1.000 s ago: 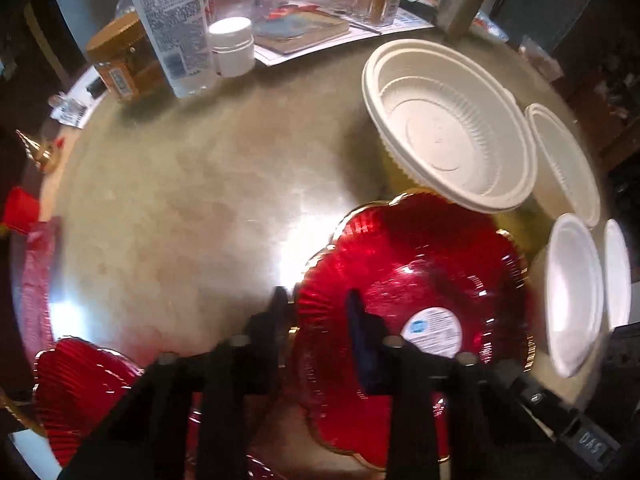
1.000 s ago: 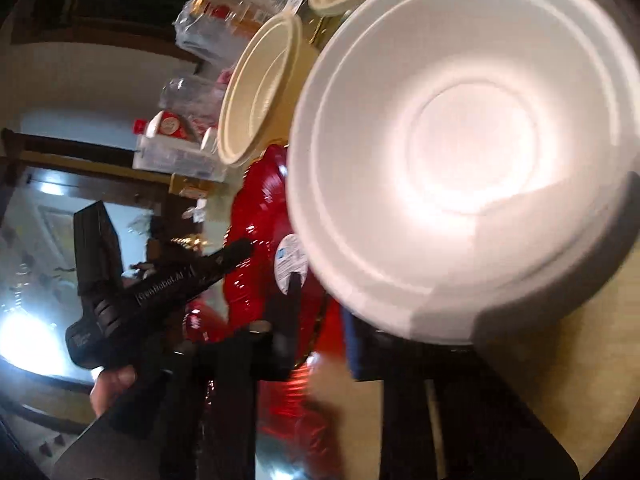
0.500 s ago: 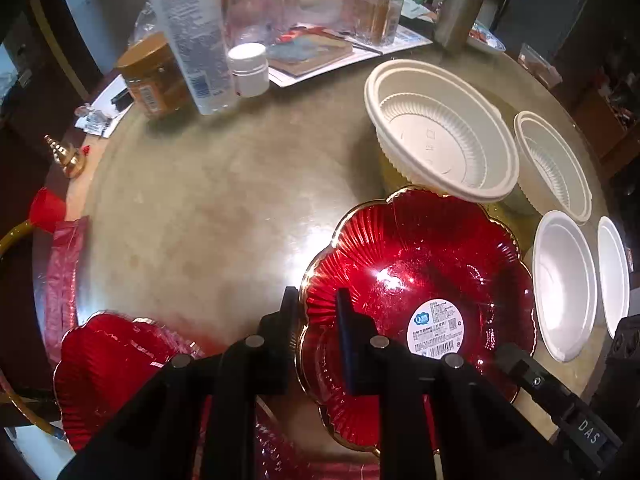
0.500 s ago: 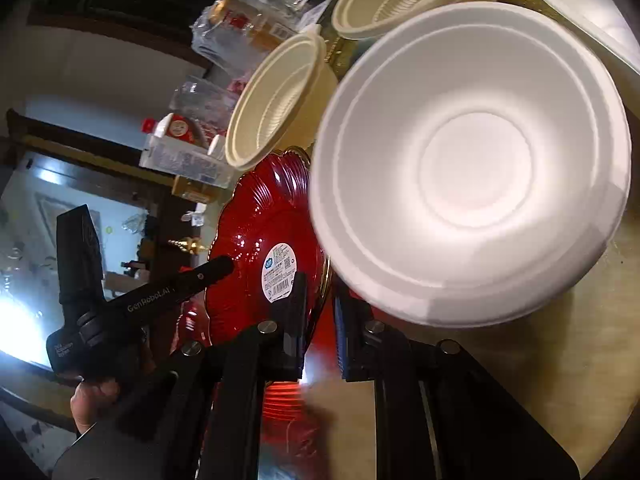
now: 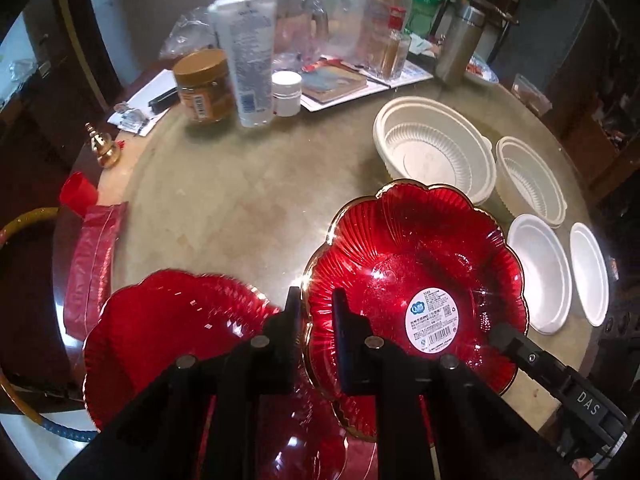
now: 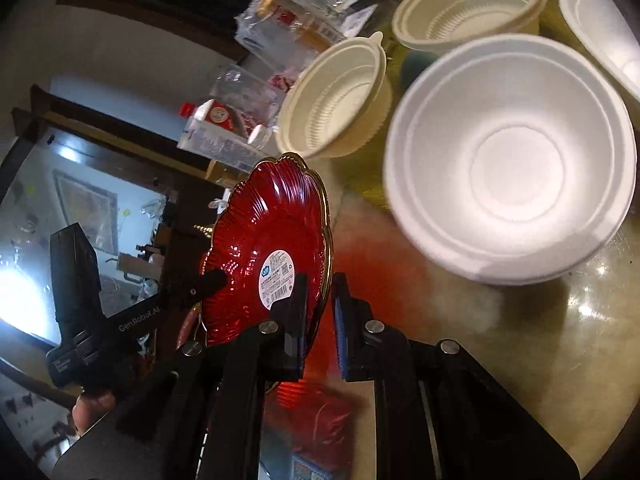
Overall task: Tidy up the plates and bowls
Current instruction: 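Grasp the rim of the smaller stickered red plate with the right tool and lift, then lower the smaller red plate onto the large red plate held by the left tool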
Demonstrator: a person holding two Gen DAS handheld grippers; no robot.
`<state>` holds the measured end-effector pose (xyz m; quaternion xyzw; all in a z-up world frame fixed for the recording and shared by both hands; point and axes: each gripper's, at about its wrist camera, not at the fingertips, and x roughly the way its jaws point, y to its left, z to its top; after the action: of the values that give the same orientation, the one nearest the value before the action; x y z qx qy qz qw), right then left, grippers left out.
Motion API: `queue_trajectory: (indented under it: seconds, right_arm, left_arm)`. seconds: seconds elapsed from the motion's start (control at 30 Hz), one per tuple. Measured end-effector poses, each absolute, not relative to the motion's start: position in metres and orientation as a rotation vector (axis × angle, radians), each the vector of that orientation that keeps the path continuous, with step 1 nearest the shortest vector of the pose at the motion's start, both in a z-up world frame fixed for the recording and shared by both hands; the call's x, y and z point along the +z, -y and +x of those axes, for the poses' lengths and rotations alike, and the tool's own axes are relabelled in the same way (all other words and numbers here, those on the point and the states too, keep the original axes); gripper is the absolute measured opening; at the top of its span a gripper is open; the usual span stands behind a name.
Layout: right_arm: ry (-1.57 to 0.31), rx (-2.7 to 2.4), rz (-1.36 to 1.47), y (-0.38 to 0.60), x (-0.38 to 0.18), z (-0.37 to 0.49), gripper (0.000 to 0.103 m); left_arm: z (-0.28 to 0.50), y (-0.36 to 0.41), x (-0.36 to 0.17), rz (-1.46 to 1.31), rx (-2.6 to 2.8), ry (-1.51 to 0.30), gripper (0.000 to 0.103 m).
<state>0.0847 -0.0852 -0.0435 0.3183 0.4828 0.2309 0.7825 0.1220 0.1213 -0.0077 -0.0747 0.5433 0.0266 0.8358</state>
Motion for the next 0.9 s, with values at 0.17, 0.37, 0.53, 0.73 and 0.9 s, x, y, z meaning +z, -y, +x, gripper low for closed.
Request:
queue_trajectory:
  seconds: [0.17, 0.37, 0.53, 0.73, 0.9]
  right_arm:
    - [-1.026, 0.533, 0.645, 0.07, -0.027, 0.074, 0.012]
    - [-1.011, 0.598, 0.575, 0.039, -0.007, 0.06, 0.012]
    - [-1.032, 0.642, 0.512, 0.007, -0.006, 0.05, 0.012]
    - [-1.083, 0.673, 0.428, -0.029, -0.017, 0.042, 0.012]
    - [-1.123, 0.672, 0.361, -0.053, -0.028, 0.039, 0.012]
  left_arm:
    - [0.1, -0.138, 0.008, -0.187, 0.068, -1.094, 0.012]
    - [0.065, -0.172, 0.021, -0.246, 0.097, -1.028, 0.012]
    - [0.035, -0.201, 0.017, -0.294, 0.145, -1.001, 0.012]
    - [0.01, -0.232, -0.006, -0.371, 0.184, -1.024, 0.012]
    - [-0.003, -0.248, -0.023, -0.424, 0.208, -1.047, 0.012]
